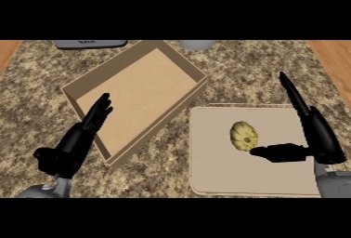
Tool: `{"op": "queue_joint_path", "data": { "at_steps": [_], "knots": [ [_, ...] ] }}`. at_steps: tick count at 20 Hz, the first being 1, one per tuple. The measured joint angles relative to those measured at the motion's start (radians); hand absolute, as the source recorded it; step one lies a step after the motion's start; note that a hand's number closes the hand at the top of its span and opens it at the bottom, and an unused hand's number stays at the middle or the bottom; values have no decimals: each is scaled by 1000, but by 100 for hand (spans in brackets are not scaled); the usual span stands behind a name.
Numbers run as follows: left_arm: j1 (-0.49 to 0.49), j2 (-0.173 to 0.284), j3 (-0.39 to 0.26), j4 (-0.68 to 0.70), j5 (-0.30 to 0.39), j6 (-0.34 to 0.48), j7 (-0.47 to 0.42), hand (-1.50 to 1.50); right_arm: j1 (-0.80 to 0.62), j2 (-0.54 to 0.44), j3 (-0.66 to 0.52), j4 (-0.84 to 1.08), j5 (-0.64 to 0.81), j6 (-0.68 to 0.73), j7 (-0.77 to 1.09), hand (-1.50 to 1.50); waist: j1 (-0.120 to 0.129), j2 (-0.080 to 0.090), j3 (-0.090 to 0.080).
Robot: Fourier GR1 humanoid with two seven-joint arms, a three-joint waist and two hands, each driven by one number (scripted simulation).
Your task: Pick the squash from the tray and place it in the cardboard box
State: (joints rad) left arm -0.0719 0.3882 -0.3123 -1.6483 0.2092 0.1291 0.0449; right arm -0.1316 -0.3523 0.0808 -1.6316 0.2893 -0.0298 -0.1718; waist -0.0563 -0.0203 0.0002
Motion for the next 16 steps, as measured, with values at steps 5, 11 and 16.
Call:
{"op": "queue_joint_path", "data": {
  "at_steps": [5,11,16],
  "knots": [
    [-30,12,-10,21,-36,-4,-2,0,84,-130,65,-25,362,-171,-86,-150,-10,9,-2],
    [-58,4,-20,40,-56,-13,7,0,256,-169,149,-212,726,-302,-2,-150,-1,9,-3],
    [-86,-15,-26,68,-74,-20,5,0,410,-167,242,-458,923,-144,184,-150,11,12,-4]
  ]
}}
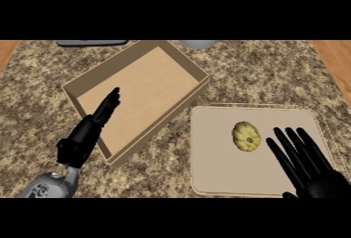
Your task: Pick the squash from the tray and place it in the cardboard box
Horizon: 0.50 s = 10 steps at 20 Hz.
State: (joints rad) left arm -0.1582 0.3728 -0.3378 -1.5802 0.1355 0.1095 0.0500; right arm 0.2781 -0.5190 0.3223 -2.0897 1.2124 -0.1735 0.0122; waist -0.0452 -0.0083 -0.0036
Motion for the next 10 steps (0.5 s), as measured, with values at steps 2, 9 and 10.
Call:
{"op": "queue_joint_path", "data": {
  "at_steps": [2,9,10],
  "knots": [
    [-21,-7,4,15,1,-9,5,0,51,5,48,-77,50,89,63,-150,5,2,0],
    [-46,-31,10,15,-22,-37,17,0,31,111,186,-203,148,396,259,-150,37,7,2],
    [-53,-39,16,38,-24,-46,8,0,22,133,205,-193,161,408,277,-150,37,7,2]
  ]
}}
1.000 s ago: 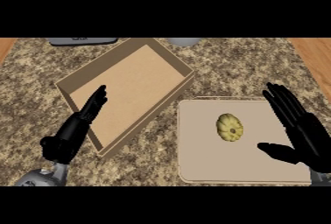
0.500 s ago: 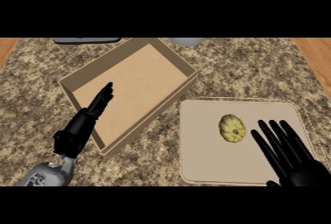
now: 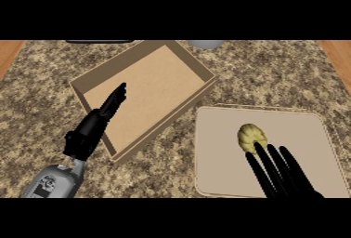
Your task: Pick the squash from the tray and place it in the cardboard box
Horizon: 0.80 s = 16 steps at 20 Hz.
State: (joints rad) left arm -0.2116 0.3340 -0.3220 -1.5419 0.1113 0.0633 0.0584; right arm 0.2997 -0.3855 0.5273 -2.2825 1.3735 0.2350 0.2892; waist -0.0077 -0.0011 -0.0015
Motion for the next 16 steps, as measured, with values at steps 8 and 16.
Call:
{"op": "queue_joint_path", "data": {
  "at_steps": [8,16],
  "knots": [
    [-5,-63,29,29,-56,-31,-9,0,-137,137,21,166,35,38,49,-150,7,1,1],
    [-3,-100,71,43,-94,-69,-7,0,-199,164,-77,320,18,19,25,-150,7,1,1]
  ]
}}
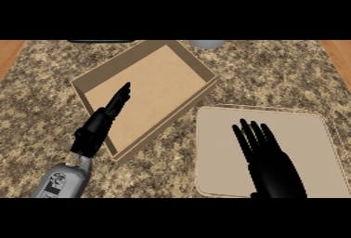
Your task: Pick the squash from the tray and place it in the cardboard box
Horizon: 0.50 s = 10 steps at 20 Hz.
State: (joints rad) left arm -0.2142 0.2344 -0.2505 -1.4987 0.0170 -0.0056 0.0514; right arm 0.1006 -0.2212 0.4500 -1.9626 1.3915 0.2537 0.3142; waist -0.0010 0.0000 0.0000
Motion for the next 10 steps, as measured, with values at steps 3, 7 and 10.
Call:
{"op": "queue_joint_path", "data": {
  "at_steps": [3,7,10],
  "knots": [
    [14,-3,21,-13,-7,-26,-1,0,-25,13,-25,63,-1,-37,-21,-150,1,0,0],
    [16,-23,39,-17,-31,-41,5,0,-54,7,-67,117,-10,-85,-77,-150,1,0,0],
    [6,-42,50,-18,-52,-51,16,0,-62,23,-69,154,11,-102,-83,-150,0,0,0]
  ]
}}
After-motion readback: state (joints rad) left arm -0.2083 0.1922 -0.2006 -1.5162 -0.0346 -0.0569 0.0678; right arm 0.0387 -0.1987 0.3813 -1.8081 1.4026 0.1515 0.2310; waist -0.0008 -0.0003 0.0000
